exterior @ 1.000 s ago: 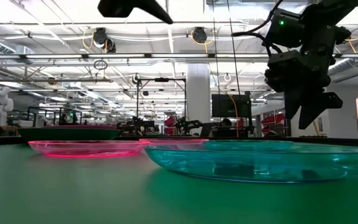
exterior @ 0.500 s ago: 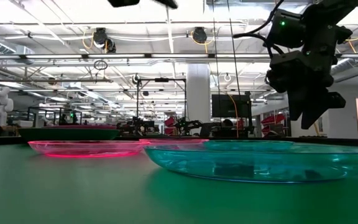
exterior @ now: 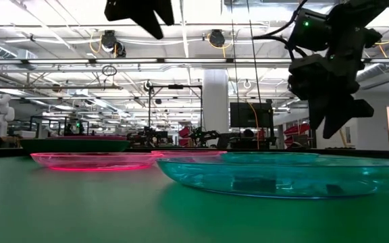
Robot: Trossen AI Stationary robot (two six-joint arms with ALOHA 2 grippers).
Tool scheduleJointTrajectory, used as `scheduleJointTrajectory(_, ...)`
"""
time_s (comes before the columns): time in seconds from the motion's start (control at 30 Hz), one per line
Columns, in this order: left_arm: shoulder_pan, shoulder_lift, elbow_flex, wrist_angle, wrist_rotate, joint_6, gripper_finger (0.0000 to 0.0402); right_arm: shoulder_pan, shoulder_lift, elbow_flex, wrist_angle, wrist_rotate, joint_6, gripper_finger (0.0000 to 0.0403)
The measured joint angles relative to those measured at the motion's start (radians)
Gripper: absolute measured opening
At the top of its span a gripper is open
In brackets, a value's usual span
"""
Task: Stack plastic plates
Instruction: Stack the top blue plate on top of the pink plate
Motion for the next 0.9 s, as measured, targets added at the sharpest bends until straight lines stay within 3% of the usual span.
scheduleJointTrajectory(0.2,0.016,0.0,0.0,0.087,0.028,0.01,0.0137,-0.005,0.091,0.0,0.054,0.018,0.0,0.0173)
scheduleJointTrajectory(0.57,0.007,0.0,0.0,0.08,0.034,-0.024,0.0136,-0.005,0.26,0.003,0.204,-0.038,-0.01,0.0167)
scheduleJointTrajectory(0.9,-0.01,0.0,0.0,-0.02,0.036,-0.04,0.0136,-0.005,0.252,-0.001,0.204,-0.033,-0.019,0.0059)
